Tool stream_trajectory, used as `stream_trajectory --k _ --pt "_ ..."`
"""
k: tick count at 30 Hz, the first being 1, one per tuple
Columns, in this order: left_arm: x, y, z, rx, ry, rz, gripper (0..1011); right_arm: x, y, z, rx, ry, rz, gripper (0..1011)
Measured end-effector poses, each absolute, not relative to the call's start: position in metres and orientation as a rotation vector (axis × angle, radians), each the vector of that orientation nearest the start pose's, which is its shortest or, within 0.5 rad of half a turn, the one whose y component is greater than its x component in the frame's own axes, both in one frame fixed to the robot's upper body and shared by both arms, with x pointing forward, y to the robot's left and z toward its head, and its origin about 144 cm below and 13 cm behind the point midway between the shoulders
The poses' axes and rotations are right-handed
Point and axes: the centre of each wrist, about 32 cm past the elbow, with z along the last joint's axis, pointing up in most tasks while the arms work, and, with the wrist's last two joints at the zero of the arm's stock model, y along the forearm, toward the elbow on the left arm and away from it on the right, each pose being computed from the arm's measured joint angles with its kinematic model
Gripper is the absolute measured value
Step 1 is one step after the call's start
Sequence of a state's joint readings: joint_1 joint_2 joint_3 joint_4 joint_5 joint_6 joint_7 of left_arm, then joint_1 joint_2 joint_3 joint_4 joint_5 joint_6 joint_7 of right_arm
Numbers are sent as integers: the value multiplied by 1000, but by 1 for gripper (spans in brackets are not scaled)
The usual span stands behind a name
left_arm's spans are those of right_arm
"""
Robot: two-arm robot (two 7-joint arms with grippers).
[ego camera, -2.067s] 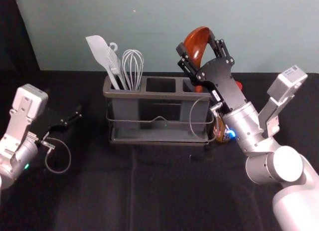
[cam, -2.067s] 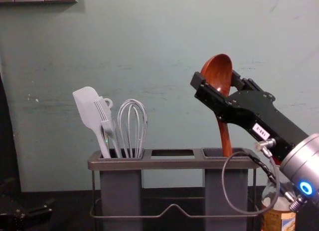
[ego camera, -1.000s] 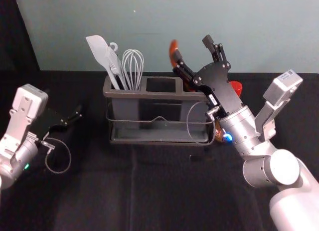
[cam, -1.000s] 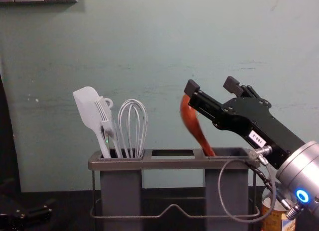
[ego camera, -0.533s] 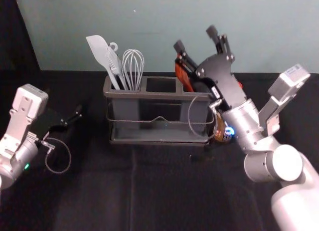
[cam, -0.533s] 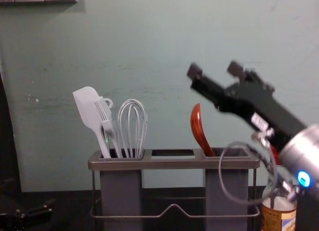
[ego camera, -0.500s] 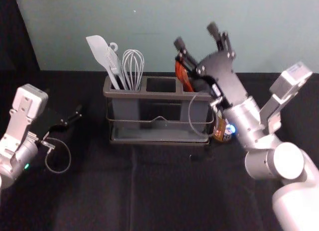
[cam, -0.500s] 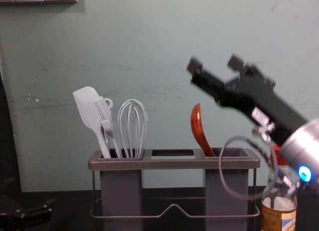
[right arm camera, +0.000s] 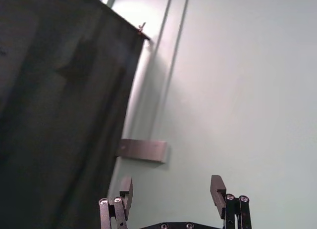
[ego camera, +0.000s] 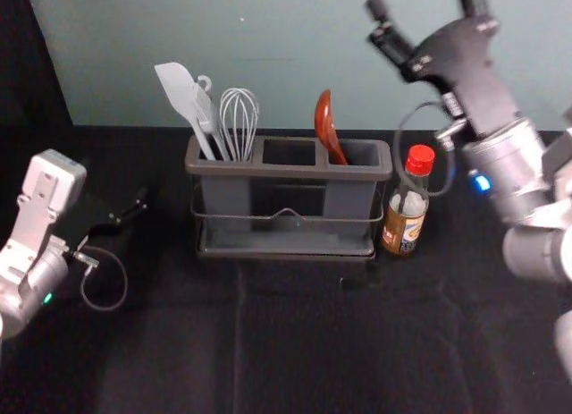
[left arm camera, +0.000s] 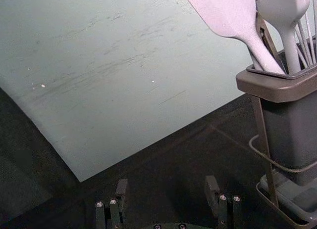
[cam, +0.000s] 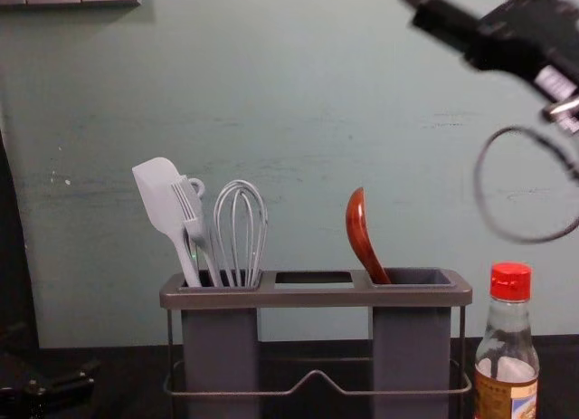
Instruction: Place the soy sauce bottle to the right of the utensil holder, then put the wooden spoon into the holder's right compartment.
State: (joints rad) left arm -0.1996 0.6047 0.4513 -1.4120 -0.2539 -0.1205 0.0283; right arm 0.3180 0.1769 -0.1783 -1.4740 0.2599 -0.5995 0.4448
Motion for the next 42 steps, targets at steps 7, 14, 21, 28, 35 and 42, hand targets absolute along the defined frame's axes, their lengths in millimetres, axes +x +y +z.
stream_trajectory --k 7,14,21,28,35,42 --pt "489 310 1140 304 -285 1248 1000 534 -263 1241 478 -683 -1015 1003" --pt "489 310 1140 305 -285 1248 1000 526 -295 1249 340 -658 -1155 1002" --pt "489 310 1140 304 -285 1248 1000 521 -310 1250 86 -586 -1243 1002" --pt "489 310 1140 304 -285 1248 1000 522 -313 1237 -82 -466 -1301 1002" --pt "489 310 1140 304 -285 1248 1000 519 -315 1213 -140 -363 -1352 1002" --pt "489 310 1140 305 -285 1248 1000 518 -318 1193 -153 -282 -1366 1002"
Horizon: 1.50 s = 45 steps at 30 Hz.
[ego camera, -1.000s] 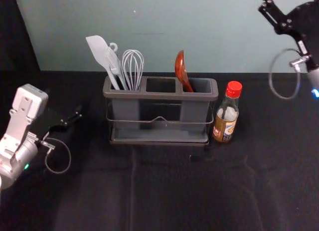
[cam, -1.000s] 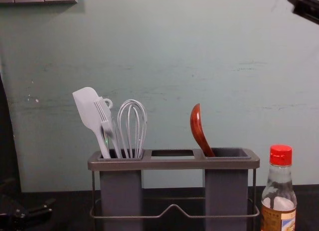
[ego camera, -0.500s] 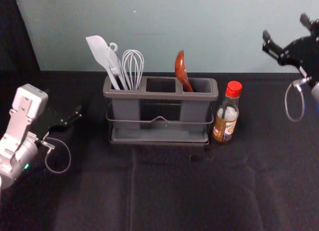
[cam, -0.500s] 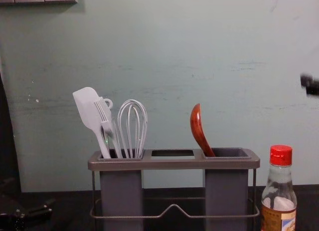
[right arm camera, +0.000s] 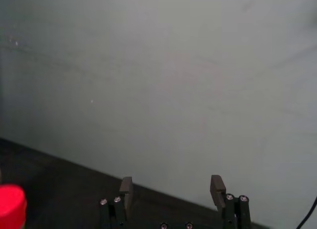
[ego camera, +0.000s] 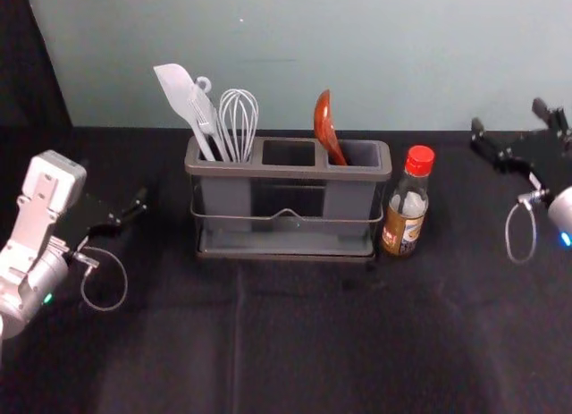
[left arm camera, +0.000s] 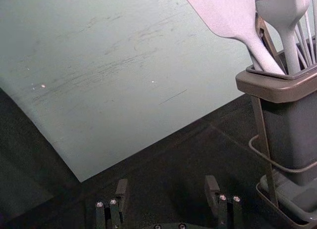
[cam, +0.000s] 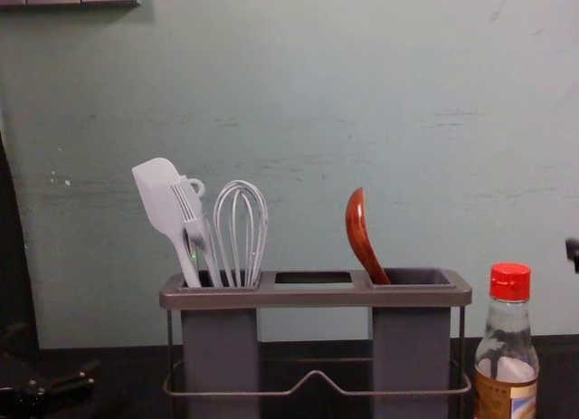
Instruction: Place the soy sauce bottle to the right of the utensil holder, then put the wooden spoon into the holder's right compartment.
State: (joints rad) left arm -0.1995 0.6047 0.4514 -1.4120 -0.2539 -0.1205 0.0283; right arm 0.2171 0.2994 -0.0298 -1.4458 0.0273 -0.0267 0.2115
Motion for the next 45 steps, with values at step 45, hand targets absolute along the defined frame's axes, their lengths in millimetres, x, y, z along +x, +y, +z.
stream_trajectory --k 45 --pt "489 310 1140 304 -285 1248 1000 525 -312 1155 -118 -222 -1297 1002"
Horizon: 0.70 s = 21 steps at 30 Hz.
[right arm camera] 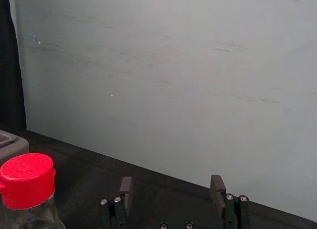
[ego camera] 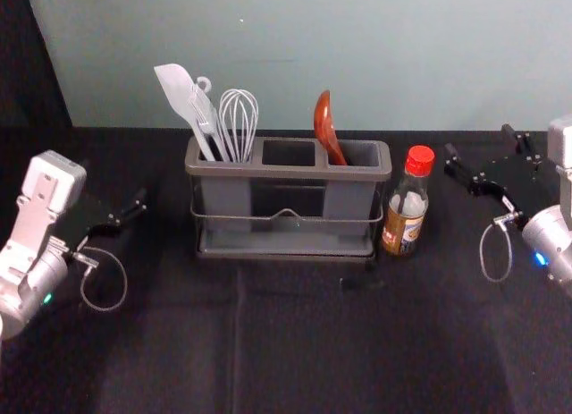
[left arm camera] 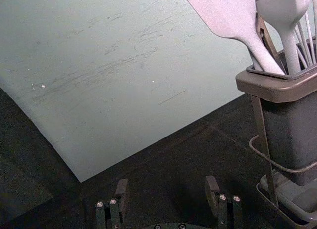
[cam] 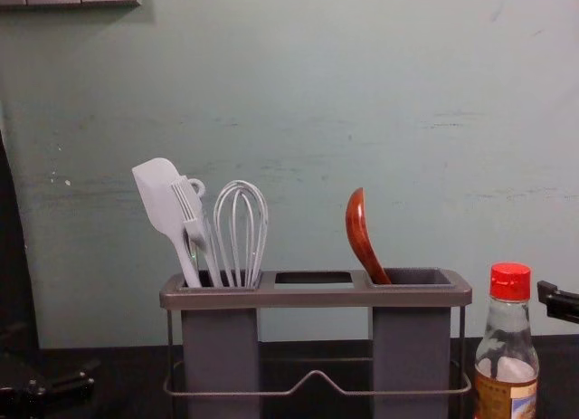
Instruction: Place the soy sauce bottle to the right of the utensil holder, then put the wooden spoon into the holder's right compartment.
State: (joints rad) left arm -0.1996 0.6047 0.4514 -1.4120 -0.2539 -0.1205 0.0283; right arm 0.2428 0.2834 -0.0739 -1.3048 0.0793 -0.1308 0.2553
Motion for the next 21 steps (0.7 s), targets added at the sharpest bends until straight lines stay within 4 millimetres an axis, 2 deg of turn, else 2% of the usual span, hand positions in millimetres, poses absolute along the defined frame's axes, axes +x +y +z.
stream_trajectory --k 21 --pt "489 310 1140 304 -285 1248 1000 525 -312 1156 -117 -224 -1298 1002"
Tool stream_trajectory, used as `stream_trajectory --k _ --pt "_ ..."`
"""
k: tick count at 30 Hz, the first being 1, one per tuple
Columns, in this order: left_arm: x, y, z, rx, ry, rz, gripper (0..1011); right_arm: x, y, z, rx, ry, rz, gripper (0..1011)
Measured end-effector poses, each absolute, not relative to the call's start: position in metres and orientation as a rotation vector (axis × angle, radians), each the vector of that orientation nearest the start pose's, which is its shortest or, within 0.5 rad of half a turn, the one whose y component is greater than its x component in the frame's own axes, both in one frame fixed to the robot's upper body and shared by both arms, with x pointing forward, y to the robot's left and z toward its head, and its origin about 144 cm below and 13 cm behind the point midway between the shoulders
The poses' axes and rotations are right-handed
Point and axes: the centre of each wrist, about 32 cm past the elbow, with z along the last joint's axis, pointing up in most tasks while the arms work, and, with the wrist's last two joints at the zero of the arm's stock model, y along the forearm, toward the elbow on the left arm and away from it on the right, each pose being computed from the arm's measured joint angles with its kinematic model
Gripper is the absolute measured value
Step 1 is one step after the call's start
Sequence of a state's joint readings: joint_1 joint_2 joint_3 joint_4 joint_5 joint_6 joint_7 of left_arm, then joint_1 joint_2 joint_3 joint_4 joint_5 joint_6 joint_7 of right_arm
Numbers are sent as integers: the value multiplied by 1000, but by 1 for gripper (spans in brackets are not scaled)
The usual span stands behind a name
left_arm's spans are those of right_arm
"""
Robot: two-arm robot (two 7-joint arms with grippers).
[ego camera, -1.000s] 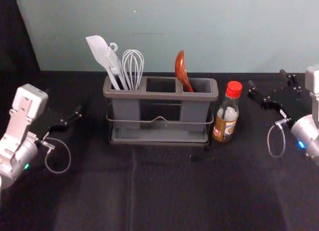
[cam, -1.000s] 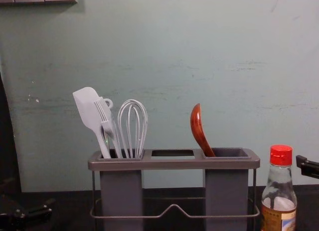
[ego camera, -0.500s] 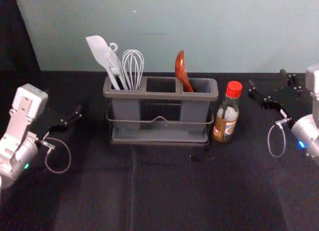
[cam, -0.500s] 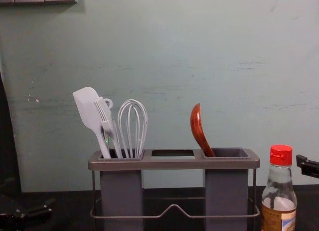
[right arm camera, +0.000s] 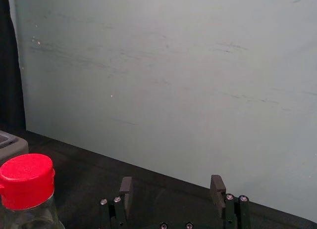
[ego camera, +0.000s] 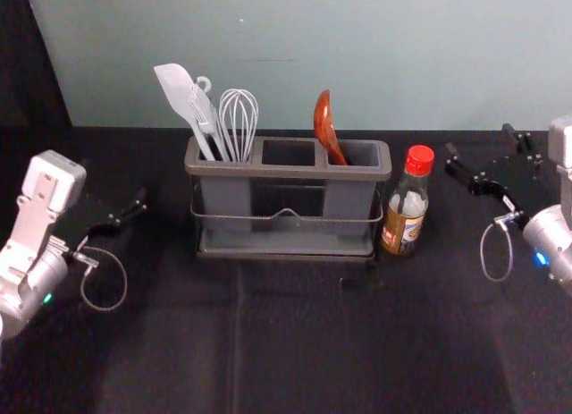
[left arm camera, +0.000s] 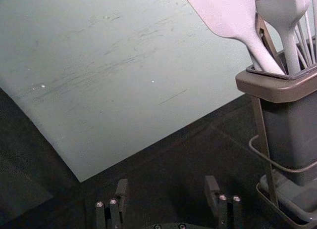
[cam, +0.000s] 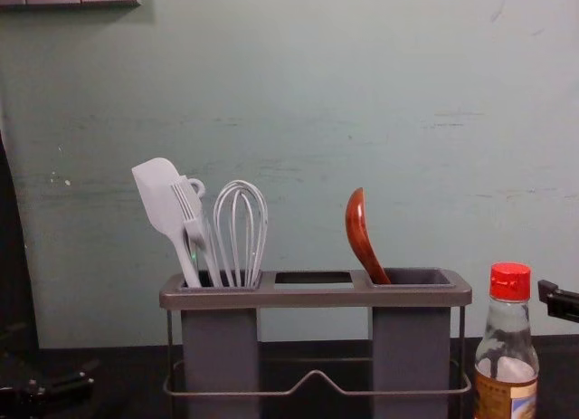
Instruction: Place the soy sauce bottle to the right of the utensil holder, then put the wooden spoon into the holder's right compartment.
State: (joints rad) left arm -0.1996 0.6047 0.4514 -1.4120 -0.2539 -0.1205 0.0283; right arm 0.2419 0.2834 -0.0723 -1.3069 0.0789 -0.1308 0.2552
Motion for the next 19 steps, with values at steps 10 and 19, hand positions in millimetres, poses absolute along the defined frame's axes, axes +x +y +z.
stream_trajectory --k 10,19 --pt "489 310 1140 304 -285 1248 1000 525 -312 1156 -117 -224 -1298 1002" --pt "489 310 1140 304 -285 1248 1000 525 -312 1156 -117 -224 -1298 1002"
